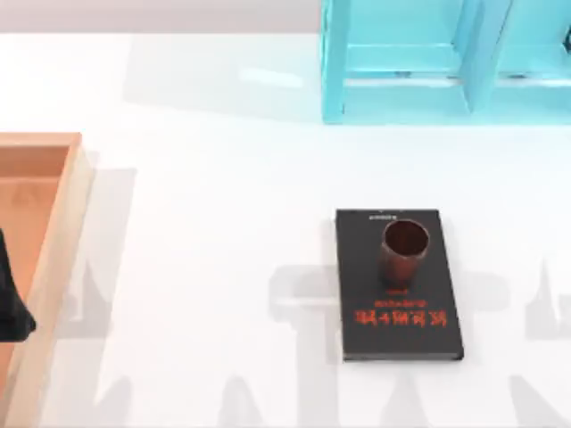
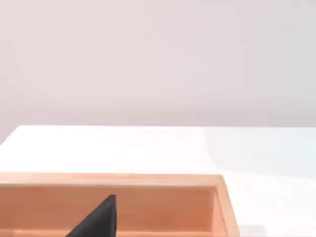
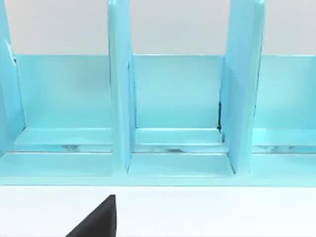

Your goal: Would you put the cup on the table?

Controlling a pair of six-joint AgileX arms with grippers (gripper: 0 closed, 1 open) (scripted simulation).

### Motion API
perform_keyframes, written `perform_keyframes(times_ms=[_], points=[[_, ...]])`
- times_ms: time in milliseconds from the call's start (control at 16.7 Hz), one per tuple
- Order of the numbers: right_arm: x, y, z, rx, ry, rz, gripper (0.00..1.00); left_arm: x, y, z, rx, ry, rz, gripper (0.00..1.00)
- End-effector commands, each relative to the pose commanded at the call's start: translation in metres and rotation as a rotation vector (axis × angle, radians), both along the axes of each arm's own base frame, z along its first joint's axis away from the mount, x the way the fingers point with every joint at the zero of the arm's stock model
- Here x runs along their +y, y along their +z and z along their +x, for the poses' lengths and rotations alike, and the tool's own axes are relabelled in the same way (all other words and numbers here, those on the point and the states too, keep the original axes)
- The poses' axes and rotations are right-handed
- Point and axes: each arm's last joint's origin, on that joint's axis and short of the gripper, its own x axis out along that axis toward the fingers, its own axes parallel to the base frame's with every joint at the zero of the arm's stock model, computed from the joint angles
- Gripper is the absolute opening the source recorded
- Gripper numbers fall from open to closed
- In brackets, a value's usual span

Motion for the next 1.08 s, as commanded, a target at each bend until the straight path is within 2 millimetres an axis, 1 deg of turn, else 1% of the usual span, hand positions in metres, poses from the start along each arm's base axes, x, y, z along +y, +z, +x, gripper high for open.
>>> perform_keyframes(times_ms=[180, 300, 420, 540, 660, 840, 960, 1080], points=[[0.0, 0.0, 0.0, 0.0, 0.0, 0.0, 1.0, -0.001, 0.001, 0.0, 0.01, -0.005, -0.002, 1.0], [0.0, 0.0, 0.0, 0.0, 0.0, 0.0, 1.0, -0.003, 0.006, 0.001, 0.056, -0.026, -0.01, 1.0], [0.0, 0.0, 0.0, 0.0, 0.0, 0.0, 1.0, -0.008, 0.018, 0.003, 0.135, -0.063, -0.026, 1.0], [0.0, 0.0, 0.0, 0.0, 0.0, 0.0, 1.0, -0.015, 0.037, 0.009, 0.233, -0.107, -0.046, 1.0], [0.0, 0.0, 0.0, 0.0, 0.0, 0.0, 1.0, -0.025, 0.063, 0.019, 0.334, -0.153, -0.069, 1.0], [0.0, 0.0, 0.0, 0.0, 0.0, 0.0, 1.0, -0.049, 0.112, 0.043, 0.468, -0.218, -0.108, 1.0], [0.0, 0.0, 0.0, 0.0, 0.0, 0.0, 1.0, -0.072, 0.148, 0.064, 0.537, -0.257, -0.141, 1.0], [0.0, 0.0, 0.0, 0.0, 0.0, 0.0, 1.0, -0.102, 0.184, 0.086, 0.594, -0.291, -0.18, 1.0]])
